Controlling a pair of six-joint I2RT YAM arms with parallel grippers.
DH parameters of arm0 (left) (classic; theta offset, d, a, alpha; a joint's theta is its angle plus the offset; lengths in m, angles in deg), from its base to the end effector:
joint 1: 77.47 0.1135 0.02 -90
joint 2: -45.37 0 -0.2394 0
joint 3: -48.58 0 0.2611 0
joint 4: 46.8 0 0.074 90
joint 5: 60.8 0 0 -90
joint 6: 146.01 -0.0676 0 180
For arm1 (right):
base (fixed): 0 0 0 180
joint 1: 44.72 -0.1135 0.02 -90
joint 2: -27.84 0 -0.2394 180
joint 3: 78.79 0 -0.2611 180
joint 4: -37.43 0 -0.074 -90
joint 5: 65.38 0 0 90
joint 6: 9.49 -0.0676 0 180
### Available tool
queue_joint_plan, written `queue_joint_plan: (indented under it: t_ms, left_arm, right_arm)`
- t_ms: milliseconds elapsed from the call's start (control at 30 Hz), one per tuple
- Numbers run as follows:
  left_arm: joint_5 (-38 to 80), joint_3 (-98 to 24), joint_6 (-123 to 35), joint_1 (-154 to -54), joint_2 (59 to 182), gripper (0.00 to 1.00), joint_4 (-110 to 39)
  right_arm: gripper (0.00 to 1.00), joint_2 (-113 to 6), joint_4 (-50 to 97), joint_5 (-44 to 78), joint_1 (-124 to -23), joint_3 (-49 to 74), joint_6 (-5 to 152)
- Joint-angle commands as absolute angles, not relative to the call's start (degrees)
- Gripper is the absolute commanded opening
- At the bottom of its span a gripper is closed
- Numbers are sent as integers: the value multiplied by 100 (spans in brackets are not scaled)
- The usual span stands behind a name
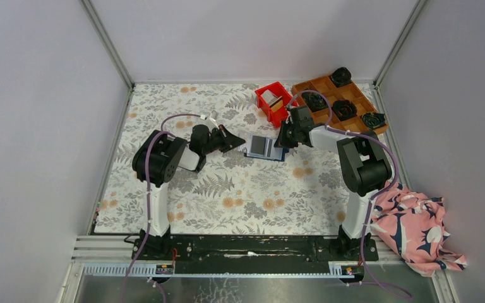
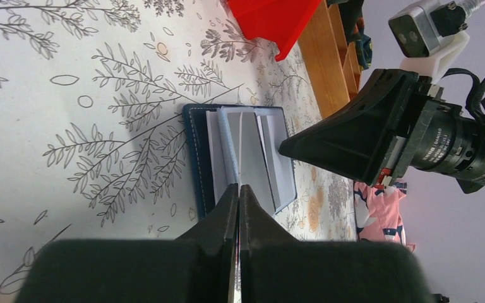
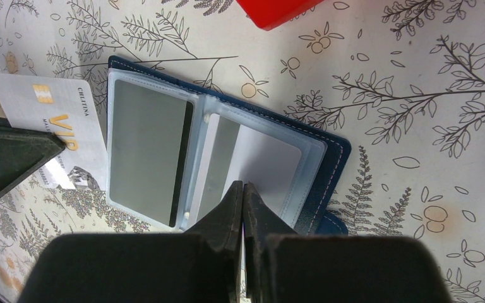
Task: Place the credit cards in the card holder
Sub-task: Insert the credit card into the card holder.
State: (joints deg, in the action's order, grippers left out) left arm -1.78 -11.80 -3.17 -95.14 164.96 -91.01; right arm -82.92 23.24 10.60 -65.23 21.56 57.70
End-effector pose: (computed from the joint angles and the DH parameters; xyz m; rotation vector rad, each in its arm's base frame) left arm 0.3699 -0.1544 0.0632 -0.1962 2.0085 -1.3210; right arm 0.3938 0.1648 0.1032 -0.0739 2.4277 0.6453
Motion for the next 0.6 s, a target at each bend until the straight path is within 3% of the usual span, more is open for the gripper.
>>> queue_joint_plan:
  t_ms: [0, 567]
  left_arm:
    - [-169, -1118, -204, -9591, 16284, 0, -9610]
    - [-62, -1346, -206, -9904, 16345, 0, -9389]
  right_arm:
    - [1, -8365, 2331, 1153, -6569, 2077, 5804]
    - [1, -8358, 2345, 1124, -6572, 2124, 5794]
